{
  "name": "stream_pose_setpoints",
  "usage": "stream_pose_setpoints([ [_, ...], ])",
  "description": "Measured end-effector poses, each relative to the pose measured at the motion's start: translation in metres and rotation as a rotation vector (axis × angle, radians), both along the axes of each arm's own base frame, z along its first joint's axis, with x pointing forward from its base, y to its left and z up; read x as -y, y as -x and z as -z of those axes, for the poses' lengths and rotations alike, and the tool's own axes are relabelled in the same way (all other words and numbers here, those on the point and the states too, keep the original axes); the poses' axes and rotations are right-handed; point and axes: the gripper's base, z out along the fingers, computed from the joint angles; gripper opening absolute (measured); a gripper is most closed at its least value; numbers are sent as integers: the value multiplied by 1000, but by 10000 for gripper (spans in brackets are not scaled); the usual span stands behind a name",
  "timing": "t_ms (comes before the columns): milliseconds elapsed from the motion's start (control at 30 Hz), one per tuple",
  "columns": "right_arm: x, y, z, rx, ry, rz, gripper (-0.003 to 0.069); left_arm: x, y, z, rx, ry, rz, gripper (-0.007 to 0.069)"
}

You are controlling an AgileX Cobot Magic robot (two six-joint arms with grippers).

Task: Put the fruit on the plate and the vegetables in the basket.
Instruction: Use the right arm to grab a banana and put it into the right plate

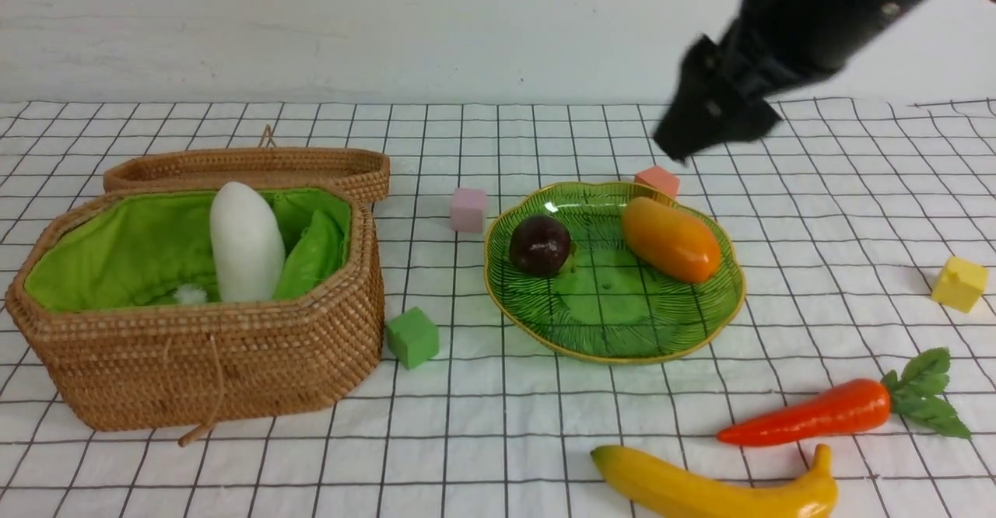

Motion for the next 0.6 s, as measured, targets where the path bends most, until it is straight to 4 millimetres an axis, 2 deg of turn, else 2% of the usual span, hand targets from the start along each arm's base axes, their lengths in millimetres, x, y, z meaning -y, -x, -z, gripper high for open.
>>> stream_pose_setpoints([
  [33, 3, 0, 8, -24, 14, 4, 586, 0, 0, 0, 0, 0, 0, 113],
  [133, 13, 22, 80, -234, 123, -77, 573, 0, 0, 0, 0, 0, 0, 116],
  [167, 13, 22, 80, -232, 121, -78, 573, 0, 0, 0, 0, 0, 0, 116],
  [200, 10, 32, 112, -282, 148, -124, 571, 0, 0, 0, 0, 0, 0, 119],
  [267, 6, 41, 145, -301, 171, -147, 570, 0, 0, 0, 0, 0, 0, 123],
  [300, 5, 41, 147, -292, 172, -148, 570, 0, 0, 0, 0, 0, 0, 123],
  [467, 0, 41, 195, -318, 214, -149, 570, 0, 0, 0, 0, 0, 0, 127],
  [600, -3, 34, 213, -336, 223, -141, 558, 0, 0, 0, 0, 0, 0, 131],
])
